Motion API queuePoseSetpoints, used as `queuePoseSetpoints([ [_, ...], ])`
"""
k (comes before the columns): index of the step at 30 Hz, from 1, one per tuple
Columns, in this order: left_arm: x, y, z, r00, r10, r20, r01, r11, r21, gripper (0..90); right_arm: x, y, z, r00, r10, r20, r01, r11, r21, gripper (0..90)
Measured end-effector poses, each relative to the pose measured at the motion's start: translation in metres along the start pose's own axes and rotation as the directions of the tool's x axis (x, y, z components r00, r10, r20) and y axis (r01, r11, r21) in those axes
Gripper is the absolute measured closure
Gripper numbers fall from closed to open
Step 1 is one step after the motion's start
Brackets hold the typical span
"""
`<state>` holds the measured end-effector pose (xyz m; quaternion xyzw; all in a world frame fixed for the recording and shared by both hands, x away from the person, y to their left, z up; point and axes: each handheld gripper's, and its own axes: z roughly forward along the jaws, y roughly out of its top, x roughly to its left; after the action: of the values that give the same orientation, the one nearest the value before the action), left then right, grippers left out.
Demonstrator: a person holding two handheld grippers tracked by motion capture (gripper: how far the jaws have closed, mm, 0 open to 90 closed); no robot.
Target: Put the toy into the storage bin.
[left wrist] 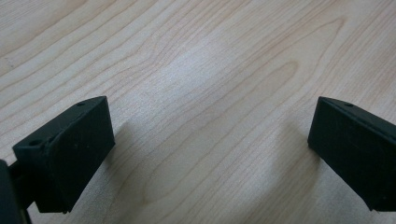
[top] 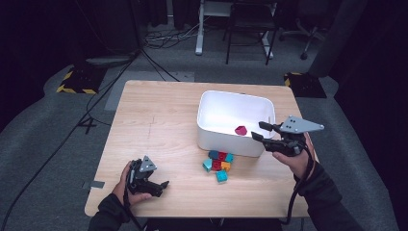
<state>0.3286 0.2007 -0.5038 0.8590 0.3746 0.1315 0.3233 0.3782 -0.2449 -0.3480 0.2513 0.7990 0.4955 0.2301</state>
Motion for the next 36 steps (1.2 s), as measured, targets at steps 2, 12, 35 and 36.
queuePoseSetpoints([
  [2,0.000,0.000,0.000,1.0000,-0.002,0.000,0.002,1.0000,-0.001,0.6,0.006,-0.001,-0.001,0.9999,-0.009,-0.015,0.009,1.000,0.001,51.7],
  [12,0.000,0.000,0.000,1.0000,-0.002,0.000,0.002,1.0000,-0.001,0.6,0.031,-0.014,0.003,0.9951,-0.025,-0.095,0.024,1.000,-0.005,50.3],
  [35,0.000,0.000,0.000,1.0000,-0.001,0.003,0.001,1.0000,0.001,0.6,0.088,-0.081,0.058,0.9666,-0.025,-0.255,0.062,0.988,0.140,44.3],
  [36,0.000,0.000,0.000,1.0000,0.000,0.002,0.000,1.0000,0.001,0.6,0.089,-0.083,0.060,0.9660,-0.035,-0.256,0.074,0.987,0.143,43.5],
])
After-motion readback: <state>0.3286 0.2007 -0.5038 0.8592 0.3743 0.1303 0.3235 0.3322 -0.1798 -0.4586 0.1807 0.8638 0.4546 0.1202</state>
